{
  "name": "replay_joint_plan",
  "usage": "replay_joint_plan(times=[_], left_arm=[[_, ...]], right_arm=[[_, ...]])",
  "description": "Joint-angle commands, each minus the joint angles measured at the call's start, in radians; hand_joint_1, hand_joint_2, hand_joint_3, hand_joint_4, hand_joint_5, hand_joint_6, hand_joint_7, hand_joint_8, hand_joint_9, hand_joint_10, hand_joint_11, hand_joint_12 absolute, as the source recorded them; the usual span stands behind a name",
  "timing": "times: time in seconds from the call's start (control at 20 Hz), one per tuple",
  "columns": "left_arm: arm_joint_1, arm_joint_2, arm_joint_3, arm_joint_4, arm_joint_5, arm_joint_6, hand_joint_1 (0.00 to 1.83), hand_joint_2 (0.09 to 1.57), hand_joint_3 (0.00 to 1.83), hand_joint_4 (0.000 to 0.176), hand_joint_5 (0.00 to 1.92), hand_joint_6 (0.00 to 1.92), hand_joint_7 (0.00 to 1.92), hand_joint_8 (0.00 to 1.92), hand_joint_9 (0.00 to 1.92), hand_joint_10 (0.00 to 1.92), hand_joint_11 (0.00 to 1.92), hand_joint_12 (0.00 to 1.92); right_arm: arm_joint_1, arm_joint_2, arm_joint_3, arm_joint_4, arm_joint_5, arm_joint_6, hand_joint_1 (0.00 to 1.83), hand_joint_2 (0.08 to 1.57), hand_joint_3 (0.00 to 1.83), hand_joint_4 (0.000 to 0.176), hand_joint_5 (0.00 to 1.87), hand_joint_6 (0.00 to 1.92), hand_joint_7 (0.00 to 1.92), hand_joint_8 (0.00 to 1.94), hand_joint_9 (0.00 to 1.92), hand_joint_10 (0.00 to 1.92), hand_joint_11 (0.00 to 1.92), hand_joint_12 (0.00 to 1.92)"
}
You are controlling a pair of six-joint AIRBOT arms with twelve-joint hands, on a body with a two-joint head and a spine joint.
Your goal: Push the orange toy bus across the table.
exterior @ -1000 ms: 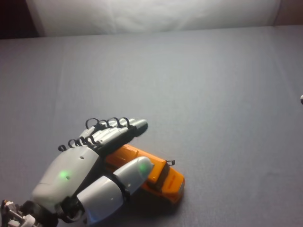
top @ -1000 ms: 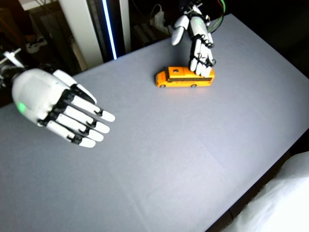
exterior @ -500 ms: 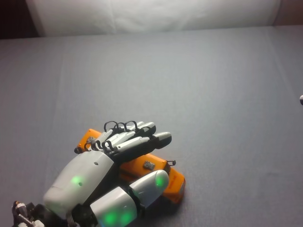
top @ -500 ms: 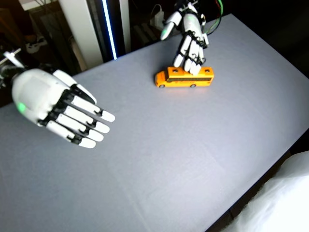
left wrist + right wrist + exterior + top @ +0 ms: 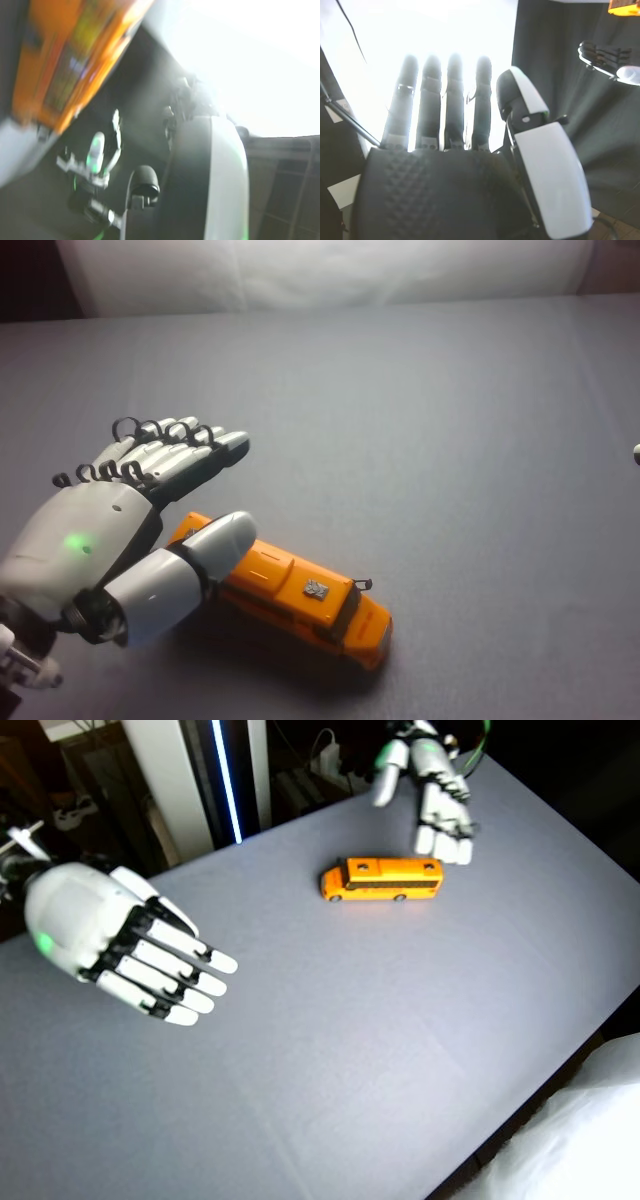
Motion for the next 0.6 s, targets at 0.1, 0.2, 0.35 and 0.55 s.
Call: replay_joint_plan(times=[0.1,0.2,0.35,0.55], left_arm=[[0.018,0.026,0.004,0.01,-0.021,0.03,0.01,1.36,0.0,0.056,0.45,0.0,0.25,0.0,0.19,0.0,0.0,0.6],[0.039,0.039,0.006,-0.036,0.01,0.067,0.04,1.34,0.0,0.066,0.47,0.0,0.26,0.0,0.21,0.0,0.0,0.63],[0.078,0.047,0.016,-0.122,0.031,0.093,0.1,1.35,0.0,0.049,0.48,0.0,0.23,0.0,0.21,0.0,0.0,0.6],[0.119,0.048,0.019,-0.207,-0.014,0.093,0.08,1.33,0.0,0.055,0.47,0.0,0.24,0.0,0.16,0.0,0.0,0.36]], right_arm=[[0.003,0.0,0.001,0.013,0.121,0.009,0.85,1.4,0.0,0.019,0.67,0.0,0.54,0.0,0.42,0.0,0.11,0.67],[0.002,0.0,0.001,0.013,0.121,0.011,0.83,1.39,0.0,0.02,0.67,0.0,0.54,0.0,0.42,0.0,0.11,0.67],[0.001,0.0,0.001,0.013,0.121,0.012,0.8,1.4,0.0,0.017,0.68,0.0,0.54,0.0,0.43,0.0,0.12,0.66],[0.001,0.0,0.0,0.013,0.121,0.012,0.86,1.4,0.0,0.023,0.67,0.0,0.54,0.0,0.41,0.0,0.1,0.65]])
